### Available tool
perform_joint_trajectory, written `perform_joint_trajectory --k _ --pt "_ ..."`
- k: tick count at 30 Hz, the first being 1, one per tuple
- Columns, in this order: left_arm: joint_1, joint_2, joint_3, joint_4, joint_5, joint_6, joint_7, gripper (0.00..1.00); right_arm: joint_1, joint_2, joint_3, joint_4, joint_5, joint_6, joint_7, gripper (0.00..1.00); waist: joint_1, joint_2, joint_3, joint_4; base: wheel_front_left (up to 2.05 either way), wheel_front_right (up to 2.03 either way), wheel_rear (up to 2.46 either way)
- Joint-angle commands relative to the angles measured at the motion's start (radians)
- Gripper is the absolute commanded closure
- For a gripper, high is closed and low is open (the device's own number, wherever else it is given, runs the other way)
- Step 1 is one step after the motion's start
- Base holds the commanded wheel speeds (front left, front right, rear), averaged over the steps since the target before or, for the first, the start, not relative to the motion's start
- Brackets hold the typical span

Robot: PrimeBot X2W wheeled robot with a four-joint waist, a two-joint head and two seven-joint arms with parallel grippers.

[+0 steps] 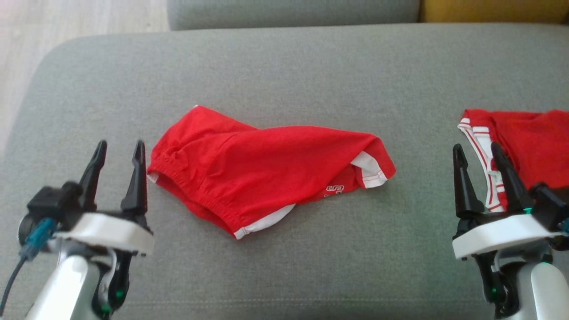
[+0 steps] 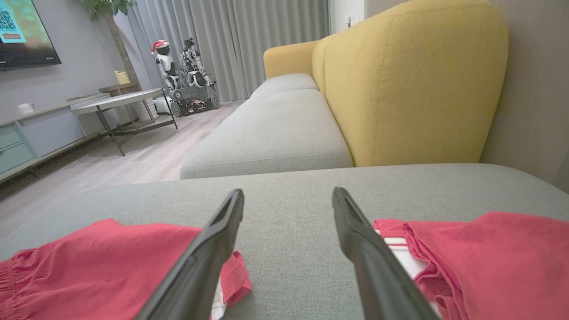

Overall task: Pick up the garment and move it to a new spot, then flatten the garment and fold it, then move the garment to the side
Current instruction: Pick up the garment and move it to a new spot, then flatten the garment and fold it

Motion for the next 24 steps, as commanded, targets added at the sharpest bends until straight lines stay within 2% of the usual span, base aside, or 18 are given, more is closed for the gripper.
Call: perform_joint_trajectory --k 1,9,24 --pt "-0.021 0.039 0.047 -0.042 -0.005 0.005 -0.001 0.00 -0.010 -0.005 0.021 -0.033 -0.009 -0.001 0.005 0.00 0.0000 0.0000 -0.015 0.006 0.00 0.00 0.00" --pt "0.088 0.065 0.027 -0.133 -0.009 0.020 0.042 0.00 0.036 -0.005 0.015 -0.022 -0.011 -0.001 0.018 0.00 0.0000 0.0000 -0.071 0.005 0.00 0.00 0.00" --pt "0.184 0.084 0.006 -0.195 -0.012 0.049 0.083 0.00 0.092 -0.005 0.011 -0.039 -0.007 -0.001 0.038 0.00 0.0000 0.0000 -0.127 -0.002 0.00 0.00 0.00"
